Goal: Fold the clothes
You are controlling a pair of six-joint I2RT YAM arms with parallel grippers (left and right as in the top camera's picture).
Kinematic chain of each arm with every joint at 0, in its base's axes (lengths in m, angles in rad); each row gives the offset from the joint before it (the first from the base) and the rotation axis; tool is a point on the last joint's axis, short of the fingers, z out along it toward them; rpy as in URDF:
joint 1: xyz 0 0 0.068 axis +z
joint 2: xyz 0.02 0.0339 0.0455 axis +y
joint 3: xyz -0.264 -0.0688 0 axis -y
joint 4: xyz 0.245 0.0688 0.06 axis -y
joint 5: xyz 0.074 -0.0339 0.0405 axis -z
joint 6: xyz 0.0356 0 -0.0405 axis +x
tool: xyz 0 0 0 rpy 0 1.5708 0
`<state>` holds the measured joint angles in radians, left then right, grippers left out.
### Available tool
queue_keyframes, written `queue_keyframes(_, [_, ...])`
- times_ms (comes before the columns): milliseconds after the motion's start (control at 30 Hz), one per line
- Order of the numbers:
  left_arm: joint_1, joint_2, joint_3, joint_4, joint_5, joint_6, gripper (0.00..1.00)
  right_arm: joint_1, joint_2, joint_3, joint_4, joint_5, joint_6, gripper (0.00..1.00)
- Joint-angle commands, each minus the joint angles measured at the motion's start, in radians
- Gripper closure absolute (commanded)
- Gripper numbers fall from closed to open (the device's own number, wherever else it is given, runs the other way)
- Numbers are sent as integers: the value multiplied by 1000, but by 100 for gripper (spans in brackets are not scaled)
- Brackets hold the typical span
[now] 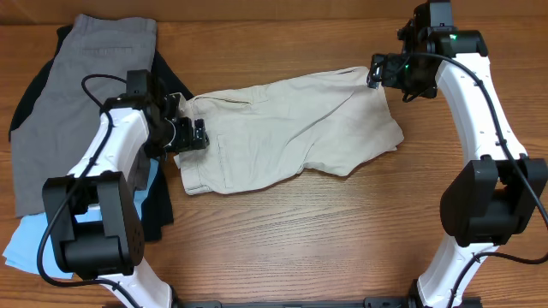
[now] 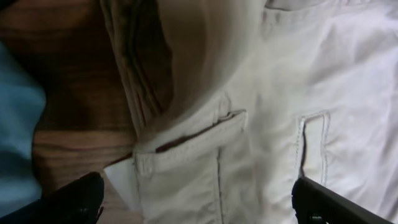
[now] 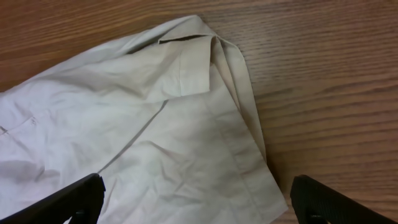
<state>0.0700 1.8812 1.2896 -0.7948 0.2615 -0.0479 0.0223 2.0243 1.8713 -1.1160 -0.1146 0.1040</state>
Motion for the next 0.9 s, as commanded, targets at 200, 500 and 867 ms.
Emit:
queue_keyframes(200, [1, 13, -108, 138, -5, 10, 2, 5, 2, -5, 33, 8, 5, 0])
queue_keyframes(500, [1, 32, -218, 301, -6, -20, 2, 5, 2, -5, 9, -15, 5, 3])
queue_keyframes(867, [1, 215, -229, 329, 101, -58, 44, 5, 2, -5, 3, -29, 31, 6])
